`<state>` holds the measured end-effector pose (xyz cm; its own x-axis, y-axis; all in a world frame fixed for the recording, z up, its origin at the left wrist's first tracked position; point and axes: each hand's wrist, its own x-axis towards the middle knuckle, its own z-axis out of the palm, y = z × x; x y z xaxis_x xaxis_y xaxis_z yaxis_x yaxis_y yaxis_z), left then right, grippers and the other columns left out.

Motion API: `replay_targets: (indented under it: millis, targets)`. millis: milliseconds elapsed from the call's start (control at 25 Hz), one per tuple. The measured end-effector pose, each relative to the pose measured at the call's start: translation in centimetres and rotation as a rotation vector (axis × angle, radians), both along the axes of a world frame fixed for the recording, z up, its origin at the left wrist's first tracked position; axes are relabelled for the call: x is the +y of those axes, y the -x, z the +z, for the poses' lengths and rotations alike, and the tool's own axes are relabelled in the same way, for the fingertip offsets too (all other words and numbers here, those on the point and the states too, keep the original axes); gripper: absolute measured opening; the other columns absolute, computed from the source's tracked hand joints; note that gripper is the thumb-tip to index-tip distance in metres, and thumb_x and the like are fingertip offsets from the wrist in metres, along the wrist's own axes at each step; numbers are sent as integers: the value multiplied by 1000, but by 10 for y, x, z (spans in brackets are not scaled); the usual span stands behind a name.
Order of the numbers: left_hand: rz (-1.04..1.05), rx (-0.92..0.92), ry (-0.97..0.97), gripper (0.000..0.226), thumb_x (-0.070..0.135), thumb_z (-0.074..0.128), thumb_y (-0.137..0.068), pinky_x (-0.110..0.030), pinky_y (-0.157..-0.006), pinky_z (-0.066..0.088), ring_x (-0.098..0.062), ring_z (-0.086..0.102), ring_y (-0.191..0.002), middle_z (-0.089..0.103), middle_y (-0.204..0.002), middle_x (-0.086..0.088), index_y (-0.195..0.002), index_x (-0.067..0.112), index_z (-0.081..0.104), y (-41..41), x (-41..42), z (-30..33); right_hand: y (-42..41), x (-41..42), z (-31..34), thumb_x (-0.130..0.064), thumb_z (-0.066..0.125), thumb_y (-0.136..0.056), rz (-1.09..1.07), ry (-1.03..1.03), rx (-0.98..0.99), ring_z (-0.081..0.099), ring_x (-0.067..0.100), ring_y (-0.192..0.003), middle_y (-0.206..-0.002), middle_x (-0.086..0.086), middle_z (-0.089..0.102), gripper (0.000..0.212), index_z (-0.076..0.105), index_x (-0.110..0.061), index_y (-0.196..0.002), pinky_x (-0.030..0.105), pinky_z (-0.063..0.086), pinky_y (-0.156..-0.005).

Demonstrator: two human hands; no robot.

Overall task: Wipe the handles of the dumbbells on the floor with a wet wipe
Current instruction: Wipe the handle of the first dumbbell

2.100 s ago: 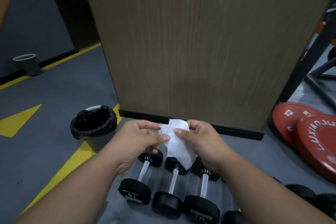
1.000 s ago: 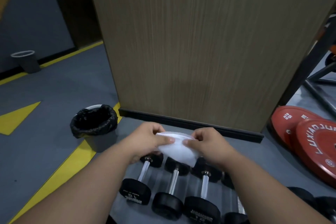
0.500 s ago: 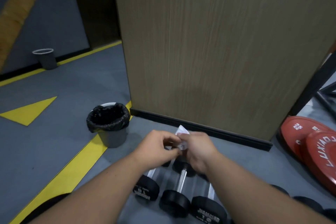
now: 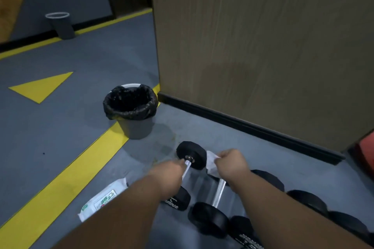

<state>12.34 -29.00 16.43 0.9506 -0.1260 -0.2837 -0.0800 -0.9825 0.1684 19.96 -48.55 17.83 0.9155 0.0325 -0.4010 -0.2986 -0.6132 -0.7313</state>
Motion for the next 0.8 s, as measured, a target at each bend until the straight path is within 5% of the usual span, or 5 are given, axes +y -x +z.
replay_targets:
  millis: [240, 360, 440, 640, 800]
  targets:
    - [55, 143, 60, 84, 40, 50, -98, -41, -120, 10, -23, -11, -150, -24, -161, -1, -156, 19, -8, 2, 4, -96, -19, 8, -108, -35, 61, -97, 222, 178, -79, 37, 8, -40, -44, -5, 45, 50, 53, -8, -56, 25, 36, -45]
    - [82, 100, 93, 81, 46, 43, -99, -37, -120, -3, -22, -22, -148, -23, -161, -4, -156, 16, -7, 0, 7, -128, -31, 24, -138, -37, 55, -102, 434, 276, -17, 52, 13, -53, -56, -1, 56, 47, 59, -16, -60, 32, 48, -58]
    - [158, 76, 101, 84, 54, 40, -98, -40, -123, 0, -24, -26, -146, -25, -161, -5, -155, 14, -7, 1, 10, -147, -45, 39, -142, -16, 51, -101, 512, 264, -21, 62, 14, -65, -76, 5, 70, 27, 76, -18, -90, 29, 54, -65]
    - [236, 39, 30, 100, 74, 25, -90, -44, -123, 0, -30, -36, -141, -39, -153, -11, -151, 7, -19, 2, 10, -165, -74, 67, -162, 2, 66, -92, 431, 123, -557, 73, 18, -97, -116, 7, 75, 33, 75, -16, -118, -3, 40, -86]
    - [236, -40, 19, 102, 74, 29, -88, -47, -122, 12, -34, -20, -148, -21, -160, -18, -153, 3, -5, 1, 8, -174, -67, 72, -216, 17, 75, -65, 758, 196, -762, 70, 23, -111, -116, 10, 74, 46, 77, -11, -101, 23, 51, -95]
